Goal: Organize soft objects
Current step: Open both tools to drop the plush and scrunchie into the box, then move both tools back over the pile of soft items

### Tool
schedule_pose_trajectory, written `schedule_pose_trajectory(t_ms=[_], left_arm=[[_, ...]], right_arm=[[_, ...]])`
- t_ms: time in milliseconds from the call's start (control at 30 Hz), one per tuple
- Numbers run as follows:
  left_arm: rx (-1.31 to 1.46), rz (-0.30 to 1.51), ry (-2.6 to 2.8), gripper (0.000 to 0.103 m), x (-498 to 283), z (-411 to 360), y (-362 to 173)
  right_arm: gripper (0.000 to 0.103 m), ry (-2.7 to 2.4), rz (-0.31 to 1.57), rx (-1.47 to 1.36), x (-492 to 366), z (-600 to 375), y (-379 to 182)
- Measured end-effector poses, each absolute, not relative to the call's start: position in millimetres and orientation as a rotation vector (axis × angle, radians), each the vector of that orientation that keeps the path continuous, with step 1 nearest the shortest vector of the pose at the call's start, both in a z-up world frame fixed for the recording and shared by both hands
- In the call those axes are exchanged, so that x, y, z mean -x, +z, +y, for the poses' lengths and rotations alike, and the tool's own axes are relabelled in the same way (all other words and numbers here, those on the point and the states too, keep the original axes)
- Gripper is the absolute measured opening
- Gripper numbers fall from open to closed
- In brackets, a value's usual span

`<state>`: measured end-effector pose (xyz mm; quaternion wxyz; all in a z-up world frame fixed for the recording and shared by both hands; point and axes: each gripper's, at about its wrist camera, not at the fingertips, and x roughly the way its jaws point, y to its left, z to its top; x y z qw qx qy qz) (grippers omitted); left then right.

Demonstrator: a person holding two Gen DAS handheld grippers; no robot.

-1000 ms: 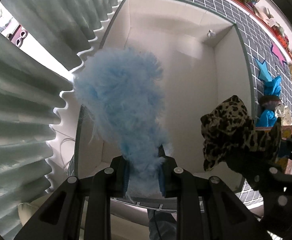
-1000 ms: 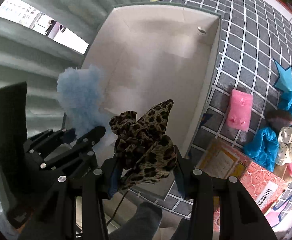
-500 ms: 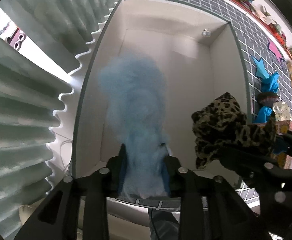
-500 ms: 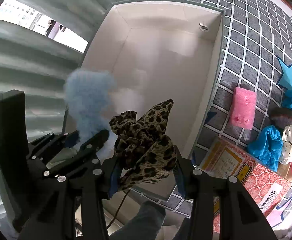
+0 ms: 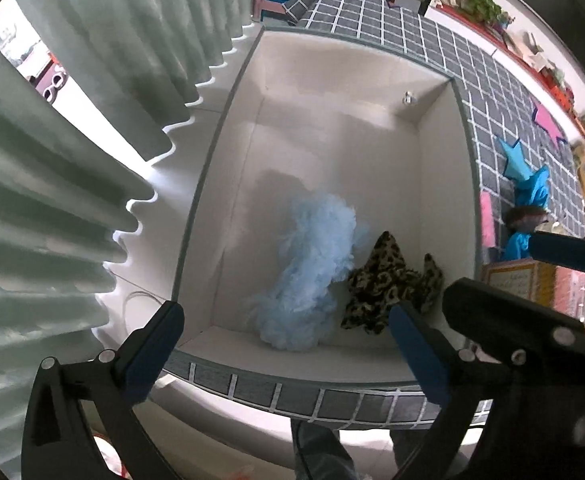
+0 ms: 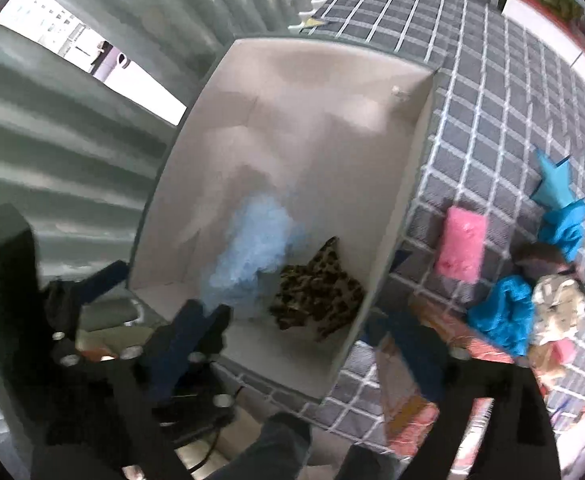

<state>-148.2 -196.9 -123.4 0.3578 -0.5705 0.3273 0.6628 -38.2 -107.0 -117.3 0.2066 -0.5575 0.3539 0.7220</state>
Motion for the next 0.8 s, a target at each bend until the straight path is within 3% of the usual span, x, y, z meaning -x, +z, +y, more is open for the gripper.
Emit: schedule_pose_trajectory(t_ms=[800], left_arm=[[1.444,0.826,1.638,0.103,116,-161,-88]], right_arm=[[0.102,2.01,1.068,1.316,-25,-75,-64]])
